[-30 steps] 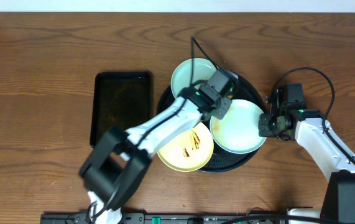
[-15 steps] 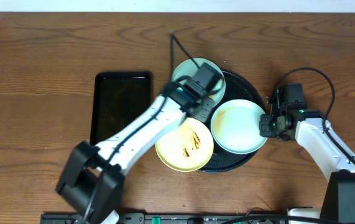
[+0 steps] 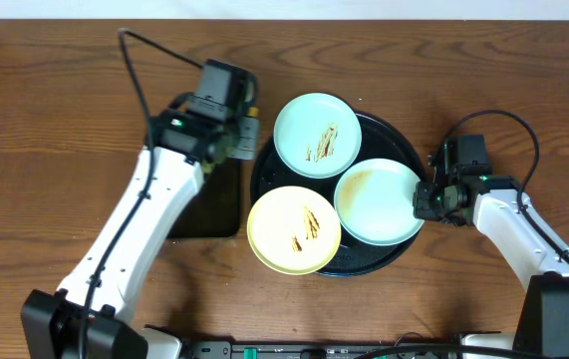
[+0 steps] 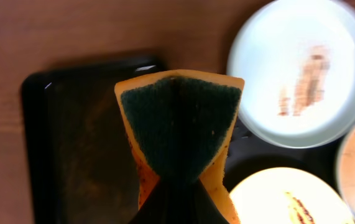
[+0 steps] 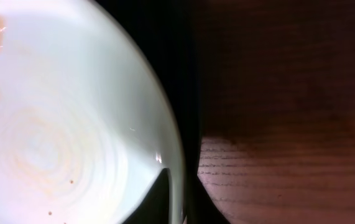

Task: Clean dirty plates on tray and stack at the side
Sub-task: 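Move the sponge back above the black tray with the left gripper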

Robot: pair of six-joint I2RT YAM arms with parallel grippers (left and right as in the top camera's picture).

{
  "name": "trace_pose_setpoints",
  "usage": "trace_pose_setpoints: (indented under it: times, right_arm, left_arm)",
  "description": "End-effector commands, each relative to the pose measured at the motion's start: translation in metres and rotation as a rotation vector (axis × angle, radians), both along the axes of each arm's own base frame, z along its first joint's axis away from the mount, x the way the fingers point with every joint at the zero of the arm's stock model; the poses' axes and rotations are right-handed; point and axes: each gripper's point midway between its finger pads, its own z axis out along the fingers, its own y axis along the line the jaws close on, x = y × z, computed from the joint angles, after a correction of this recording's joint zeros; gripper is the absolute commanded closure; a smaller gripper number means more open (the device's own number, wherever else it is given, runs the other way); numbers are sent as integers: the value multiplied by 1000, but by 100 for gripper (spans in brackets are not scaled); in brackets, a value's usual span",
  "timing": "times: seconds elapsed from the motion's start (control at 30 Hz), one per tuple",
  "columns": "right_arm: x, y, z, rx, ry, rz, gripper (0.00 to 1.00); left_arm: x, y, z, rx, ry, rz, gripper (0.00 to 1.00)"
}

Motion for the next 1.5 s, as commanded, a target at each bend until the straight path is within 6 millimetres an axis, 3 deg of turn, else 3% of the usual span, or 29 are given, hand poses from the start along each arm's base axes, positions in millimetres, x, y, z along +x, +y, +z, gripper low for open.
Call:
trace_pose_setpoints:
  times: [0.0, 0.2, 0.4, 0.5, 0.57, 0.8, 1.17, 1.47]
  right_arm:
    - [-3, -2, -4, 2, 18, -62, 99]
    - [5, -7, -2, -19, -14, -90, 99]
    - [12, -10, 3, -32, -46, -95, 99]
    - [12, 0, 3, 20, -46, -79, 98]
    - [16, 7, 6, 55, -62, -52, 82]
    - [35, 10, 13, 54, -153, 7, 68]
    - [38, 7, 9, 32, -159, 15, 69]
    - [30, 17, -14, 83, -76, 33, 70]
  left_arm:
    - [0, 22, 4, 7, 6, 64, 92]
    - [-1, 40, 1, 14, 28, 108, 92]
    - [-1, 41, 1, 14, 28, 111, 92]
    - [-1, 41, 1, 14, 28, 112, 92]
    - [-1, 41, 1, 14, 28, 111, 92]
    - [-2, 41, 0, 15, 33, 111, 92]
    - [-3, 40, 0, 10, 39, 108, 92]
    - [-4, 40, -1, 11, 42, 108, 92]
